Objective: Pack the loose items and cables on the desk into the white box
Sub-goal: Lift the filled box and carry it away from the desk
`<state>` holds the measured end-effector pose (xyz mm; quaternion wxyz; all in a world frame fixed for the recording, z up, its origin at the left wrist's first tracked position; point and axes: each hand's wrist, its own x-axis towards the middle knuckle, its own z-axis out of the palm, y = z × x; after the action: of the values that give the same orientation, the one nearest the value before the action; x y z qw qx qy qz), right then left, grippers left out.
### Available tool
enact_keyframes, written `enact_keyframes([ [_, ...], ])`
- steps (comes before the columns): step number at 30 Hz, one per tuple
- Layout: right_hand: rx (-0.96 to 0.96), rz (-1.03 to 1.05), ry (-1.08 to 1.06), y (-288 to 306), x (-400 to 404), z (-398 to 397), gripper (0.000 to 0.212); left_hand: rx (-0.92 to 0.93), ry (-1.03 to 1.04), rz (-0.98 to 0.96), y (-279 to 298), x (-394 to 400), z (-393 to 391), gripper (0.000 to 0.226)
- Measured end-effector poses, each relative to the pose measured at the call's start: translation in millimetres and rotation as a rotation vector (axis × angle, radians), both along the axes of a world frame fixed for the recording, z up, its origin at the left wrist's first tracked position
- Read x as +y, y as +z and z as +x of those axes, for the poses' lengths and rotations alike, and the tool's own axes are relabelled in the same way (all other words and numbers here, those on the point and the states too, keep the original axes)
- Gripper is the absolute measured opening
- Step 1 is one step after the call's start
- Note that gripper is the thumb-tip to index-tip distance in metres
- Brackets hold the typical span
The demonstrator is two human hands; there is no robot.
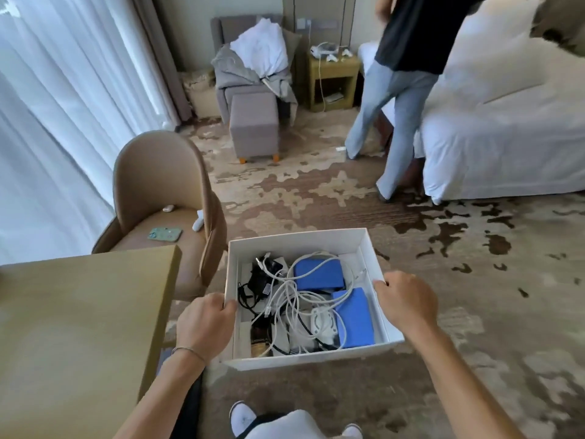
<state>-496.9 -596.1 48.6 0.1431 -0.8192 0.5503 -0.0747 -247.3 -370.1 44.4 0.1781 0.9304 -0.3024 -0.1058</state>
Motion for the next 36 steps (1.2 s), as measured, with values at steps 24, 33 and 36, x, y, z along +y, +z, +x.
enact_keyframes([
  [24,0.015,0.059,-0.823,-11,-26,-395,0.043,0.026,-0.820,0.062,-5,-267,-305,0.043],
  [33,0.007,0.034,-1.078,-17,-37,-499,0.046,0.017,-1.075,0.082,0,-365,-427,0.043],
  [36,-0.086,0.057,-1.129,-21,-48,-533,0.045,0.013,-1.139,0.092,-3,-401,-471,0.041],
])
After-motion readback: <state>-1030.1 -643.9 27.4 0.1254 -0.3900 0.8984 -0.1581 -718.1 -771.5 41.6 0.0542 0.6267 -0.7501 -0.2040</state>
